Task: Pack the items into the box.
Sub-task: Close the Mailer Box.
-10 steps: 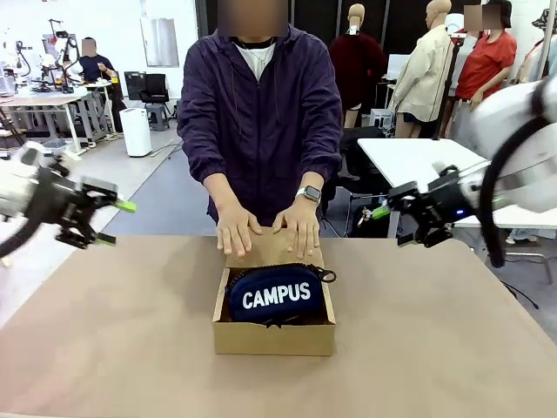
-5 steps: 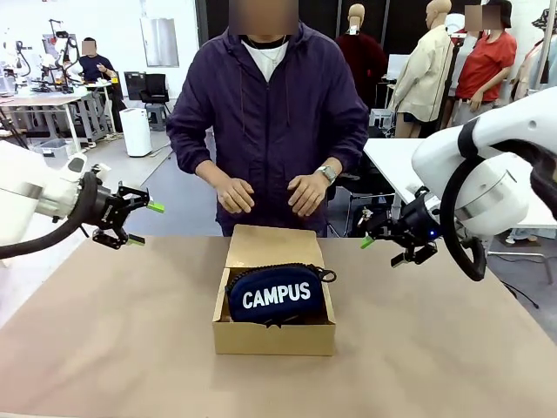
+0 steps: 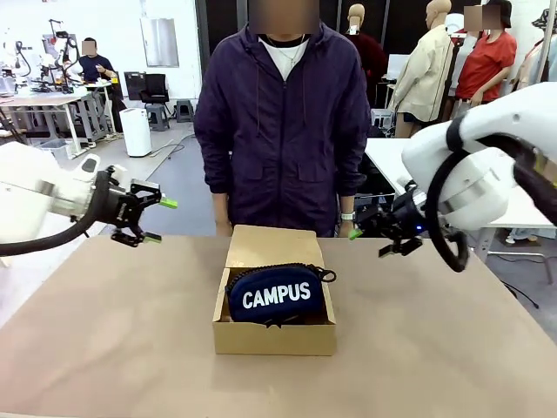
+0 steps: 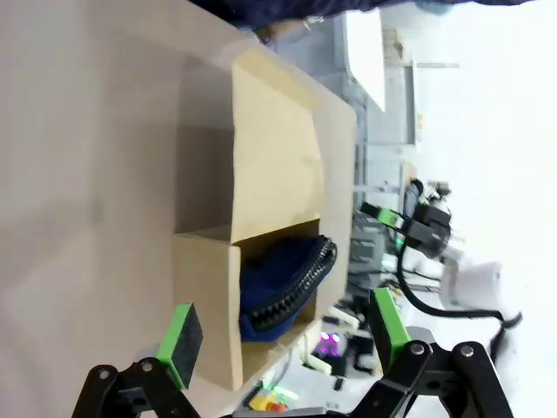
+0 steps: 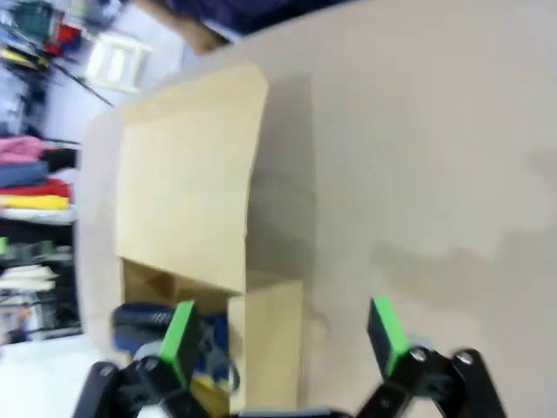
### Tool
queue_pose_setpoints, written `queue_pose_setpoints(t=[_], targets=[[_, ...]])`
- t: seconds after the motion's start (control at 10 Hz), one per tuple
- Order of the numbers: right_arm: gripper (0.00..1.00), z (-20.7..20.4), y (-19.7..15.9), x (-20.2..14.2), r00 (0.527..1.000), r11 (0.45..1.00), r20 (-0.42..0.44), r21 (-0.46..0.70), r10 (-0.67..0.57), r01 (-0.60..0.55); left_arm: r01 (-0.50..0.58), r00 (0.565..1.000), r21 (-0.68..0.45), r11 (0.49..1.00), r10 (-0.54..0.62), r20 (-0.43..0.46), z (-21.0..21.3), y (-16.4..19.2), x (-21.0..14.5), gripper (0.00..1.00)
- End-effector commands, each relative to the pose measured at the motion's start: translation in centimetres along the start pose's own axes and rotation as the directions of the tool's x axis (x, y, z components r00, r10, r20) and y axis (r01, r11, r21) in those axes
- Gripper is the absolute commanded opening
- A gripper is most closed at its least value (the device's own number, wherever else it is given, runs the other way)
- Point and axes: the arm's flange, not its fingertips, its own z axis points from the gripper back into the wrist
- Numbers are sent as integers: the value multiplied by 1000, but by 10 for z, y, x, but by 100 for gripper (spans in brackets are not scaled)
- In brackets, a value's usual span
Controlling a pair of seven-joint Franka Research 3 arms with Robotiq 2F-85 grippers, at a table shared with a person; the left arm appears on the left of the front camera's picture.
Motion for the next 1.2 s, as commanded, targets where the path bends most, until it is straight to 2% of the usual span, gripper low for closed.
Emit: queue_pose_setpoints(t=[0.0,0.2,0.3,0.5,0.6,0.8,0.9,1.1], targets=[[100,-41,-16,36,999,992,-17,124,-27,29,-40,994,-66,997,33,-105,-28,27,55,100],[100,-73,-30,54,994,979,-56,177,-92,101,-72,976,-73,995,55,-210,-64,48,73,100],[100,-88,-38,62,989,958,-49,244,-142,150,-99,967,-74,992,78,-244,-82,59,83,100],[100,-111,-49,66,976,913,-82,347,-200,216,-112,963,-136,984,74,-259,-110,73,94,100],[100,-121,-52,66,967,876,-129,411,-218,252,-116,954,-185,976,58,-294,-125,77,98,100],[100,-135,-52,61,957,815,-202,505,-209,284,-160,921,-233,959,60,-386,-152,83,98,100],[100,-142,-50,59,952,795,-242,532,-189,293,-154,916,-274,949,33,-399,-160,80,96,100],[100,-149,-48,56,951,775,-259,562,-167,289,-154,896,-358,921,-22,-443,-168,74,93,100]])
